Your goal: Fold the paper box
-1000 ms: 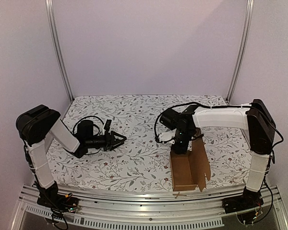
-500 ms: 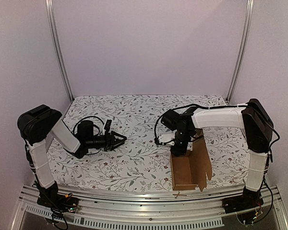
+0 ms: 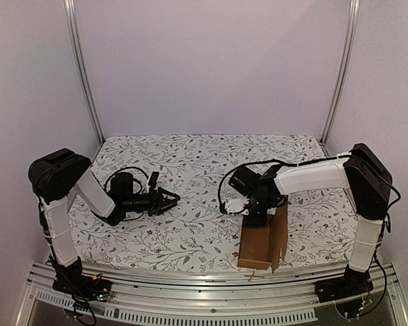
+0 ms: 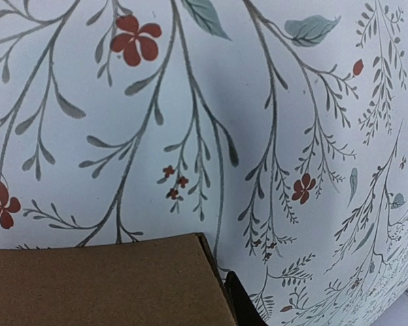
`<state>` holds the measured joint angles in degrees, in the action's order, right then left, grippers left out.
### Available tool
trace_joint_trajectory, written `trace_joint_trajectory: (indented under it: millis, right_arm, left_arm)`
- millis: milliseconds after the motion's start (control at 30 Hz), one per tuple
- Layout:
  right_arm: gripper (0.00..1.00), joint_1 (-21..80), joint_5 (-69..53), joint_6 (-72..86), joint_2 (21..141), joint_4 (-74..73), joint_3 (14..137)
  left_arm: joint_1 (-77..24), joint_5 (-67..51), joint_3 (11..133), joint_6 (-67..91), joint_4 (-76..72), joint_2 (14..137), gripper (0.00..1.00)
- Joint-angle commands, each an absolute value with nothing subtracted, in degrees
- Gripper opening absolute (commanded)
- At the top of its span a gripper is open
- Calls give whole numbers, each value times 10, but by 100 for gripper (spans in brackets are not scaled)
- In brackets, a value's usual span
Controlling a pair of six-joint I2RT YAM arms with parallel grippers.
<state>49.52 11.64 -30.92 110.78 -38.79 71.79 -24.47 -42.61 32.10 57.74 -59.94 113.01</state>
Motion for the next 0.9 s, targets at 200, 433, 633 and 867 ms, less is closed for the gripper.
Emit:
trace_joint_trajectory:
  millis: [200, 433, 633, 867]
  right_arm:
    - [26, 507, 123, -331, 1065, -424, 738]
    - [39, 507, 116, -324, 969, -504, 806]
    - [46, 478, 115, -282, 898, -579, 837]
    - [83, 371, 51, -195, 788, -634, 824]
  left_arm:
    - [-249, -432, 320, 593, -635, 1142, 44]
    - [-261, -425, 339, 588, -618, 1131, 44]
    - [-300, -383, 379, 514, -499, 1092, 47]
    - [-408, -174, 516, 276, -133, 998, 53]
